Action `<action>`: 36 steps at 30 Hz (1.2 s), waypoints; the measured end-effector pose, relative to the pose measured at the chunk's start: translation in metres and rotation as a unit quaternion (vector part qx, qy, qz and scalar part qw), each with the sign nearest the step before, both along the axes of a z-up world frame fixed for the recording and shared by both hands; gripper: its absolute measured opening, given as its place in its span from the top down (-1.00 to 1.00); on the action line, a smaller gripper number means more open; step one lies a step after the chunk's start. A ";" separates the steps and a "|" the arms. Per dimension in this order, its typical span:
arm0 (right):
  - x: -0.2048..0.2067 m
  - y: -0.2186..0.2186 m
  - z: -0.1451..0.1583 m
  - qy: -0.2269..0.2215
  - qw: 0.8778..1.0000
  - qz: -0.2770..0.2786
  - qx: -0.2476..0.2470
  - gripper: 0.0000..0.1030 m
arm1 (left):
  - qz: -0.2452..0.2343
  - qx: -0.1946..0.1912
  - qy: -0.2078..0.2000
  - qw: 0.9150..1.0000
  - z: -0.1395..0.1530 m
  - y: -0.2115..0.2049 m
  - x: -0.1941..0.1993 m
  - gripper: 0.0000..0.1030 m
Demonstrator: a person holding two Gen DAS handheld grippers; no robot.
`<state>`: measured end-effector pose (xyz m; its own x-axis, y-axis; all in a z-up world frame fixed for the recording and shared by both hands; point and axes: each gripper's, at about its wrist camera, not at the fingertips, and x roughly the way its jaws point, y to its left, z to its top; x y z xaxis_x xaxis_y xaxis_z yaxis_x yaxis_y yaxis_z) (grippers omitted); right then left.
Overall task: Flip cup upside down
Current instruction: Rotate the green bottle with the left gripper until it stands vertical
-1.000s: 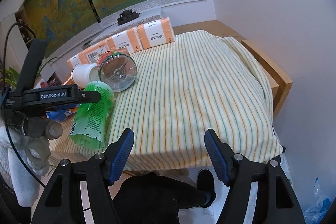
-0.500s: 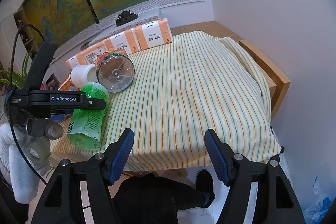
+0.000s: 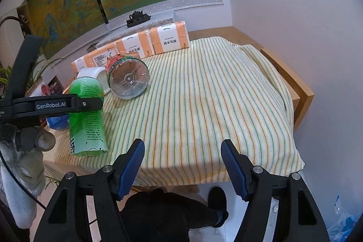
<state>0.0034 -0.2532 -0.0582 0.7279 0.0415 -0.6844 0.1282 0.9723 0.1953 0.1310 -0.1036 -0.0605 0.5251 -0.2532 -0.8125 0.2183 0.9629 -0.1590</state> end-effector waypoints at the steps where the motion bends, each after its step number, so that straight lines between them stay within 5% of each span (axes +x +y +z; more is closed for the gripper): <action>1: 0.000 0.000 0.000 0.000 1.000 0.001 0.000 -0.28 | 0.002 0.003 -0.009 1.000 0.003 0.001 -0.002 -0.46; 18: 0.003 0.010 0.004 -0.010 1.000 0.005 -0.014 -0.28 | 0.012 0.055 -0.109 0.992 0.023 -0.003 -0.023 -0.43; 36: 0.005 0.021 0.012 -0.023 0.999 0.011 -0.038 -0.28 | 0.004 0.063 -0.112 0.992 0.014 -0.013 -0.018 -0.42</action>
<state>0.0081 -0.2318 -0.0460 0.7588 0.0066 -0.6513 0.0994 0.9871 0.1258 0.1131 -0.1167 -0.0470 0.6974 -0.1517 -0.7004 0.2267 0.9739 0.0148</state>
